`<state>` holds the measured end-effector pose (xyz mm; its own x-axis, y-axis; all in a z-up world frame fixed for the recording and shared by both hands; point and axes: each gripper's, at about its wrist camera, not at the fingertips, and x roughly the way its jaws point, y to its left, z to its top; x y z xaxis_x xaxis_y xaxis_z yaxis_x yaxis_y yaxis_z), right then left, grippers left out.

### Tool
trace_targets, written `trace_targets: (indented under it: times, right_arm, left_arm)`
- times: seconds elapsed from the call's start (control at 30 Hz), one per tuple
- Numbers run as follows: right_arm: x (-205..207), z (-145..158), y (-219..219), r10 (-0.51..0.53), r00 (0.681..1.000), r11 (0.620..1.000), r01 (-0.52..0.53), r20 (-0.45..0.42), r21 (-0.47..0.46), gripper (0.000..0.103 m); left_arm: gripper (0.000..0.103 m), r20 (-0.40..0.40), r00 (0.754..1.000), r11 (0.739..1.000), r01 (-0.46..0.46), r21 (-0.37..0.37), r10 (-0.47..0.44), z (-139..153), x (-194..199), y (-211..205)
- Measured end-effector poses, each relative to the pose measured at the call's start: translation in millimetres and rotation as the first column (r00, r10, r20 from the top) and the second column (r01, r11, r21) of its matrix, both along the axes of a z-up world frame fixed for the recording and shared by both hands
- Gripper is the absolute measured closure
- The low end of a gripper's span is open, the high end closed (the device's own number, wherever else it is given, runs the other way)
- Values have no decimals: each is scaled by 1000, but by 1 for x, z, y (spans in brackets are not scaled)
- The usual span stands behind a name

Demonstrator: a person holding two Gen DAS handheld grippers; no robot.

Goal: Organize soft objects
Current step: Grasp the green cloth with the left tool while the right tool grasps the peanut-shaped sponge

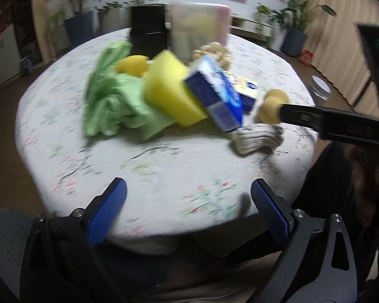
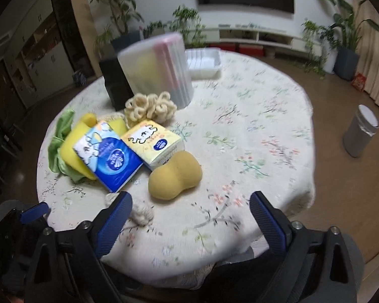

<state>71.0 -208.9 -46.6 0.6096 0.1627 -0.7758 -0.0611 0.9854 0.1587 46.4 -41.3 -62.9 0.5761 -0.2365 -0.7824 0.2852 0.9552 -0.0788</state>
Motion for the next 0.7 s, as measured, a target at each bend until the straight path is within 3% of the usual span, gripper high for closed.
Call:
trace_targets:
  times: [0.2,0.43,0.6,0.7]
  right_arm:
    - [22,-17,2,62,994,998,-58,-92,38,22]
    - [25,-21,12,84,994,996,-87,-71,-30,22]
    - [24,-20,20,111,993,988,-115,-50,-99,34]
    - [23,-20,21,123,991,987,-127,-45,-98,38]
  left_arm:
    - [10,2,1000,1000,15,4,-15,-2,7,-1]
    - [11,24,997,997,-72,-23,73,1,20,26]
    - [12,15,984,980,-175,-99,178,12,33,62]
    - [10,37,983,978,-175,-116,181,24,41,73]
